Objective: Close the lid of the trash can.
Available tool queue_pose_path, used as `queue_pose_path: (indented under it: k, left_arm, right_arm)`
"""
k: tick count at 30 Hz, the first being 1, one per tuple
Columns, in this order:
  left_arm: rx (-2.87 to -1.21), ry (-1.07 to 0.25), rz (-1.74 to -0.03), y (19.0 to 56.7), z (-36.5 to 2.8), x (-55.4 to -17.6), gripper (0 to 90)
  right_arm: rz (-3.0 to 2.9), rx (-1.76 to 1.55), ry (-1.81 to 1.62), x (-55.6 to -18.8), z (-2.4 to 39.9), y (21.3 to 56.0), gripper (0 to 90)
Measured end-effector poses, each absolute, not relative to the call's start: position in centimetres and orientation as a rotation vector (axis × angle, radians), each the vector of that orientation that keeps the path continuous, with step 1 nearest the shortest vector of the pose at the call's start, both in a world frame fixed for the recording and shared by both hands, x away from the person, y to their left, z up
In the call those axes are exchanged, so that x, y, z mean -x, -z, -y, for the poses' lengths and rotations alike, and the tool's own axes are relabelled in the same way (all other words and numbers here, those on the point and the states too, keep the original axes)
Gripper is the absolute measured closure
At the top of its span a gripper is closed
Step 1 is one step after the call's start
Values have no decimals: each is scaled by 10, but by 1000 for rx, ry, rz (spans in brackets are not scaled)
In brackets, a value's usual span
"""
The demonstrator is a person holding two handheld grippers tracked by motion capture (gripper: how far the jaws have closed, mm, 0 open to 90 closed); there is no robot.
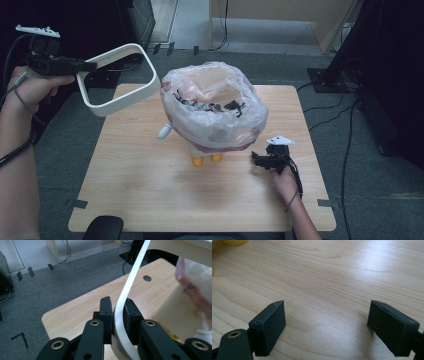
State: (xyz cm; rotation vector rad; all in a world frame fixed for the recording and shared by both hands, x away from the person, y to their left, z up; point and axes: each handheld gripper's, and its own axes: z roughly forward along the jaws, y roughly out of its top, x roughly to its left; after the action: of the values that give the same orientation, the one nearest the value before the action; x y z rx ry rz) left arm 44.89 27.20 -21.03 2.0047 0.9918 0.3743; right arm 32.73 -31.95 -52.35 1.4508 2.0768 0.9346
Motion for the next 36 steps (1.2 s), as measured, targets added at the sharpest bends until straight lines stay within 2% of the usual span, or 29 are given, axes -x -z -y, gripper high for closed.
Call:
queue_pose_path:
  k: [12, 36]
  left_arm:
    - [-2057, -349, -906, 184, -214, -464, 803]
    - [-2116, -243, -738, 191, -107, -485, 802]
  right_arm:
    - [-2077, -1449, -934, -327, 320, 524, 148]
    - [-2078, -1448, -934, -327, 320, 523, 148]
